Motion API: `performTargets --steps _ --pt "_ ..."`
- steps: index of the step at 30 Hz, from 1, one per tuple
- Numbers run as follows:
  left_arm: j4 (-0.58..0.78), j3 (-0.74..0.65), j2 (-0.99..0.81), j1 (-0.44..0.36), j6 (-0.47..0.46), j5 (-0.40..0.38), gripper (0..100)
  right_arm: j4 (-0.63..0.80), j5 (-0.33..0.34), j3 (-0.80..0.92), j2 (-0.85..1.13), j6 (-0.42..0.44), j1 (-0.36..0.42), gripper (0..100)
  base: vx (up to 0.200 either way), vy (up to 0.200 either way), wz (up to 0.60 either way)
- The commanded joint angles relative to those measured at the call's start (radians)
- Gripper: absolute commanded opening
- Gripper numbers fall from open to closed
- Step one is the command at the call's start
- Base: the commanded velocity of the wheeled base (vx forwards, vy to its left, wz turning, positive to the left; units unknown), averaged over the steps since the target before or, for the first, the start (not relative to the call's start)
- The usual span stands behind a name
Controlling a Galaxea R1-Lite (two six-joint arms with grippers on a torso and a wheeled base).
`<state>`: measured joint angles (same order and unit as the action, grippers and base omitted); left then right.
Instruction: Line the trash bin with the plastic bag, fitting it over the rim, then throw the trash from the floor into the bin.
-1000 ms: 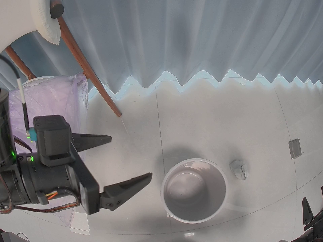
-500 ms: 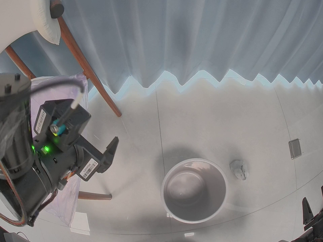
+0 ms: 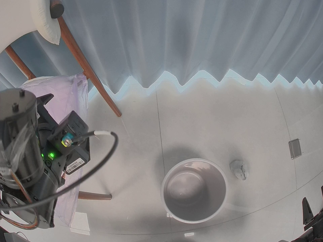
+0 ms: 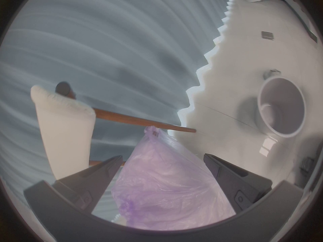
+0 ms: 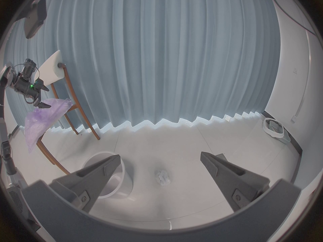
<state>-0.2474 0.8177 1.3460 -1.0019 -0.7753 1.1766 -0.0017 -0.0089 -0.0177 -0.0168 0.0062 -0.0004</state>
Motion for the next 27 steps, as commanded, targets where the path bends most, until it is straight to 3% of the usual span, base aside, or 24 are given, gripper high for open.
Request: performTargets --steps 1,6,8,11,17,22,27 --pt "-0.214 -0.107 0.096 0.005 0.010 0.101 100 0.000 0.001 0.018 0.017 0.000 0.000 100 0.000 0.000 0.00" --pt "-0.470 -0.199 0.199 0.005 0.011 0.117 100 0.000 0.000 0.018 0.017 0.000 0.000 100 0.000 0.000 0.00" --pt "-0.510 -0.232 0.233 0.005 0.010 0.118 100 0.000 0.000 0.018 0.017 0.000 0.000 100 0.000 0.000 0.00" --pt "-0.523 -0.268 0.248 0.006 -0.005 0.124 100 0.000 0.000 0.018 0.017 0.000 -0.001 100 0.000 0.000 0.00" --pt "-0.523 -0.315 0.277 0.036 -0.039 0.288 100 0.000 0.000 0.018 0.017 0.000 0.000 100 0.000 0.000 0.00" --pt "-0.526 -0.324 0.289 0.106 -0.028 0.291 100 0.000 0.000 0.018 0.017 0.000 0.000 100 0.000 0.000 0.00" --pt "-0.567 -0.322 0.348 0.109 0.008 0.290 100 0.000 0.000 0.018 0.017 0.000 0.000 100 0.000 0.000 0.00"
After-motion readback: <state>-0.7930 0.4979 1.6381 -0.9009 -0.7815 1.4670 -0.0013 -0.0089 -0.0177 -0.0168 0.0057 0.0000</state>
